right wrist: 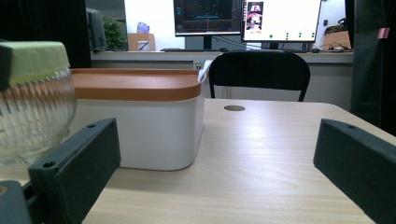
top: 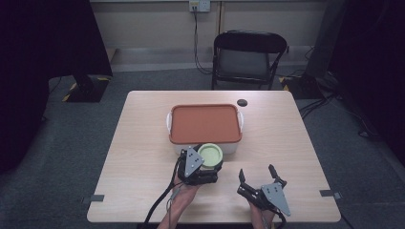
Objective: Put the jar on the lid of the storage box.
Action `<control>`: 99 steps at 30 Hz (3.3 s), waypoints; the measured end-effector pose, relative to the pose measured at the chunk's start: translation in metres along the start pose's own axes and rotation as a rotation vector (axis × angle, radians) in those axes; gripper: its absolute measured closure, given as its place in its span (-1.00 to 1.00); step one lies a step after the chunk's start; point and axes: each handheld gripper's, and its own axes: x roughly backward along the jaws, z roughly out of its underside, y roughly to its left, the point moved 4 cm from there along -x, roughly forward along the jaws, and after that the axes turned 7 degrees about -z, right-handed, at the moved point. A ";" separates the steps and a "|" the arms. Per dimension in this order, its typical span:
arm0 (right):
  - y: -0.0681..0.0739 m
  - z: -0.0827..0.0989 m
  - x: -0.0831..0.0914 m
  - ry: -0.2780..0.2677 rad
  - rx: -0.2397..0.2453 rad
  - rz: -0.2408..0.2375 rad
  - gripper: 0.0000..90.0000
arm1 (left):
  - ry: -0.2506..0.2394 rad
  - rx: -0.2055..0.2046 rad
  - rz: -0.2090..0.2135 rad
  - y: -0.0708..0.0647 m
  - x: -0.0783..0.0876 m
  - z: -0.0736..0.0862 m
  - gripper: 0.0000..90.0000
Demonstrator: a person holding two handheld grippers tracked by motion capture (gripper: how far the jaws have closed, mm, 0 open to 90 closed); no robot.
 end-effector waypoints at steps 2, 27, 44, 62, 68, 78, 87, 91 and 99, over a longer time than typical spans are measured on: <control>0.000 0.000 0.000 0.000 0.000 0.000 -1.00 | -0.003 -0.011 -0.007 0.003 0.003 -0.003 -0.75; 0.000 0.000 0.000 0.000 0.000 0.002 -1.00 | -0.058 0.057 -0.063 0.035 0.015 -0.030 -0.75; 0.000 0.000 0.000 0.000 0.000 0.000 -1.00 | -0.069 0.091 -0.141 0.062 0.011 -0.047 -0.75; 0.000 0.000 0.000 -0.001 0.000 -0.004 -1.00 | -0.009 0.141 -0.247 0.090 -0.019 -0.038 -0.75; 0.000 0.000 0.000 0.000 0.000 -0.006 -1.00 | 0.014 0.152 -0.281 0.096 -0.029 -0.035 -0.75; 0.000 0.000 0.001 0.000 0.000 -0.008 -1.00 | 0.047 0.126 -0.301 0.097 -0.046 -0.032 -0.75; 0.000 0.000 0.001 -0.001 0.000 -0.009 -1.00 | 0.054 0.110 -0.295 0.095 -0.049 -0.027 -0.75; 0.000 0.000 0.001 -0.001 0.000 -0.009 -1.00 | 0.051 0.117 -0.287 0.096 -0.049 -0.027 -0.75; 0.000 0.000 0.001 -0.001 0.000 -0.009 -1.00 | 0.046 0.128 -0.263 0.098 -0.048 -0.027 -0.80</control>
